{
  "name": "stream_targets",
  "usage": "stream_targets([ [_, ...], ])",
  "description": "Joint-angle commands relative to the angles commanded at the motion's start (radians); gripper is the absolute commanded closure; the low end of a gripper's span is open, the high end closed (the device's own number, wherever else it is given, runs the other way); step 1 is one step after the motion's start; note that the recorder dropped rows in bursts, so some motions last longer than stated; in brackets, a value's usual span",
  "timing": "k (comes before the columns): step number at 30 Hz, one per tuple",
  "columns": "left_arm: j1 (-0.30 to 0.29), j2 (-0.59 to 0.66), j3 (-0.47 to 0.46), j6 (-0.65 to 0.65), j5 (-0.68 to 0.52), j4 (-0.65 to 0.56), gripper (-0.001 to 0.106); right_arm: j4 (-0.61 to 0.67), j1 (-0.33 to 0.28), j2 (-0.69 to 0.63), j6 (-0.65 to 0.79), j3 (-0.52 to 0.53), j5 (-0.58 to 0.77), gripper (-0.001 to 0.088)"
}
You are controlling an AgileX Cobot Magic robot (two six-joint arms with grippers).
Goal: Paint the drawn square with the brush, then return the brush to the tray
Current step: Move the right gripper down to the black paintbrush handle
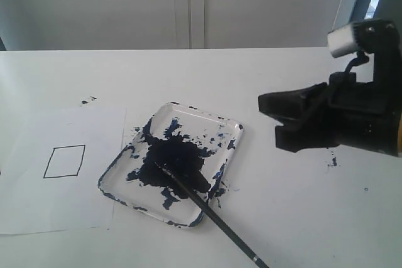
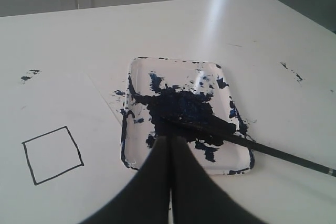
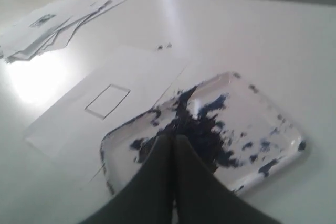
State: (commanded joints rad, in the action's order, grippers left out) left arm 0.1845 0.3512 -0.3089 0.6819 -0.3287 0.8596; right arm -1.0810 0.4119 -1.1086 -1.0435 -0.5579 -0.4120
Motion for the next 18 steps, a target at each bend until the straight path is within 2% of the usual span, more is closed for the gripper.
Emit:
stream_targets([
  [1,0.000,0.000,0.000,0.000,-0.002,0.000,0.105,0.056,0.000,0.000,0.054,0.000,0.028,0.0868],
  [2,0.000,0.000,0.000,0.000,-0.002,0.000,0.105,0.200,0.018,0.000,0.183,0.000,0.127,0.0868],
  [5,0.000,0.000,0.000,0.000,-0.002,0.000,0.105,0.508,0.080,0.000,0.482,0.000,0.351,0.0868],
  [9,0.000,0.000,0.000,0.000,-0.002,0.000,0.105,0.964,0.211,0.000,0.836,0.000,0.615,0.0868],
  [10,0.000,0.000,0.000,0.000,-0.002,0.000,0.105,1.040,0.238,0.000,0.919,0.000,0.654,0.0868],
  [14,0.000,0.000,0.000,0.000,-0.002,0.000,0.105,1.228,0.338,0.000,1.158,0.000,0.775,0.0868],
  [18,0.000,0.000,0.000,0.000,-0.002,0.000,0.105,1.242,0.409,0.000,1.203,0.006,0.829,0.0868],
])
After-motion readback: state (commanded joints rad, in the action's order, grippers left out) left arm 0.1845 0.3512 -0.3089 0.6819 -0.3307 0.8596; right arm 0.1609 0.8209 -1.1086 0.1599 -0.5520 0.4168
